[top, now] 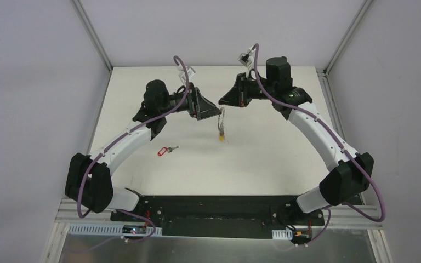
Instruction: Put the keys on the keyring
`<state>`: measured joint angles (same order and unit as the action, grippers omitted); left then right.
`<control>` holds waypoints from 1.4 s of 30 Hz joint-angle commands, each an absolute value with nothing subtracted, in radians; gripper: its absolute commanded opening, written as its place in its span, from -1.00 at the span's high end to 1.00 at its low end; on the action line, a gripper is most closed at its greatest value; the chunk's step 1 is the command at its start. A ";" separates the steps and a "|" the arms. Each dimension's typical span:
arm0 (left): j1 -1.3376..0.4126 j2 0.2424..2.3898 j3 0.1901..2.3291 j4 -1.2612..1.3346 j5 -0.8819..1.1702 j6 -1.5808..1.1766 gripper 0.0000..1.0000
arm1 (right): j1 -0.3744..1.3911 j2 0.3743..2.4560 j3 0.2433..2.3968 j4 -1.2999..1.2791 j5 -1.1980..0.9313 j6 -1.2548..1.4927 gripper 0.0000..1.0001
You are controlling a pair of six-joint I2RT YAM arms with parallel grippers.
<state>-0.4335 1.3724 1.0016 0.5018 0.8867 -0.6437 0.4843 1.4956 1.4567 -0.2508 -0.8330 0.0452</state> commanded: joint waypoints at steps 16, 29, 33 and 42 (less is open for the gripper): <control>-0.501 1.417 1.026 0.603 0.884 -0.733 -0.08 | 0.439 1.468 1.418 -0.094 -0.909 0.152 1.00; -0.506 1.476 1.073 0.614 0.892 -0.760 0.32 | 0.438 1.459 1.366 -0.050 -0.927 0.165 1.00; -0.507 1.469 1.064 0.605 0.903 -0.744 0.50 | 0.428 1.457 1.370 -0.049 -0.927 0.166 1.00; -0.506 1.450 1.055 0.570 0.919 -0.698 0.75 | 0.407 1.448 1.372 -0.049 -0.927 0.166 1.00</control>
